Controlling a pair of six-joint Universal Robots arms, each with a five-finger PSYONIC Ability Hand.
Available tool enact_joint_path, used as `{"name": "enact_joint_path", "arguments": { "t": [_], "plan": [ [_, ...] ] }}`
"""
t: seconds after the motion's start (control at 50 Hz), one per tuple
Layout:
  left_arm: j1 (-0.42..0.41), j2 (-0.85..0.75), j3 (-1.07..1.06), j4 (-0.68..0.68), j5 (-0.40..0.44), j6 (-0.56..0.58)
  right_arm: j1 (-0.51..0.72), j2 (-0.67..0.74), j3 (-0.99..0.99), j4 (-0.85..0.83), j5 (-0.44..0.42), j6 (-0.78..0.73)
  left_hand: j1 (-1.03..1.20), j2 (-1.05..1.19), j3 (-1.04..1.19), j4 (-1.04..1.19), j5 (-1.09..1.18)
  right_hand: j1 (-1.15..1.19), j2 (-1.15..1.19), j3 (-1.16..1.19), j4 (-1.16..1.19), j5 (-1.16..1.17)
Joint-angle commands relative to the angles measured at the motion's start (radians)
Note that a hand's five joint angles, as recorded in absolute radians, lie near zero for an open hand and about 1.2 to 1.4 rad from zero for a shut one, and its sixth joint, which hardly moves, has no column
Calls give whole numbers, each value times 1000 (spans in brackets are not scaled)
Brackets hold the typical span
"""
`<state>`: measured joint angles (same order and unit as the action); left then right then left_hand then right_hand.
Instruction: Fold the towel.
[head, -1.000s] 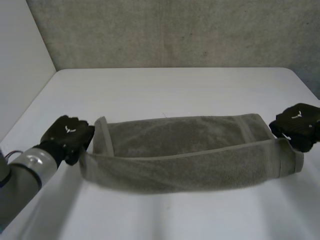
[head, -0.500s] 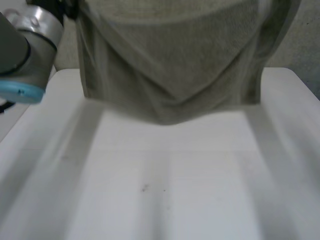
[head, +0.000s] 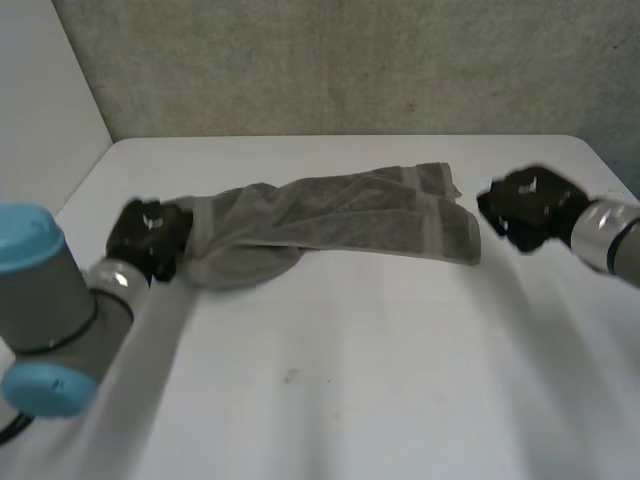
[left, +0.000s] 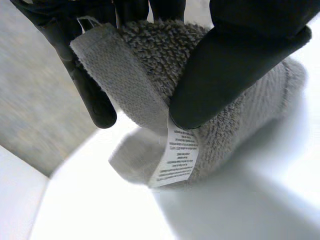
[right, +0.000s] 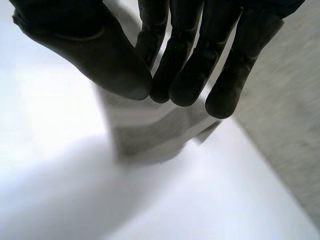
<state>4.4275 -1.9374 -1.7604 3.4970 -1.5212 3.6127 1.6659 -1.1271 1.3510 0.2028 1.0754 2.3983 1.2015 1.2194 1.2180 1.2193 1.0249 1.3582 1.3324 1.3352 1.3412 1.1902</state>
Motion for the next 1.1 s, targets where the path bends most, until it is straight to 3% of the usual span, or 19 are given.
{"name": "enact_joint_path", "arguments": {
  "t": [0.02,0.06,0.12,0.36,0.46,0.62,0.84,1.1],
  "plan": [
    [30,52,-129,39,39,81,-21,3,109,-39,3,-41,195,177,178,177,197,-715,-690,-692,-698,-722],
    [24,100,-148,37,55,81,-23,3,111,-65,9,4,195,177,178,177,197,-1049,-1023,-1026,-1032,-1055],
    [13,138,-154,30,53,81,-24,-2,106,-74,8,102,195,177,178,177,197,-1184,-1158,-1161,-1167,-1190],
    [-33,365,-162,-21,55,84,-5,-28,145,-126,9,438,195,177,178,177,197,-1184,-1158,-1161,-1167,-1190],
    [-53,488,-154,-36,55,86,125,-56,151,-167,14,560,195,177,178,177,197,-1184,-1158,-1161,-1167,-1190],
    [-92,554,-143,-68,55,86,302,-43,97,-262,49,705,195,177,178,177,197,-1184,-1158,-1161,-1167,-1190],
    [-108,600,-119,-93,52,84,495,119,-39,-411,211,754,195,177,178,177,197,-1184,-1158,-1161,-1167,-1190],
    [-105,611,-103,-93,46,83,549,392,-257,-421,313,759,195,177,178,177,197,-1184,-1158,-1161,-1167,-1190]
  ]
}}
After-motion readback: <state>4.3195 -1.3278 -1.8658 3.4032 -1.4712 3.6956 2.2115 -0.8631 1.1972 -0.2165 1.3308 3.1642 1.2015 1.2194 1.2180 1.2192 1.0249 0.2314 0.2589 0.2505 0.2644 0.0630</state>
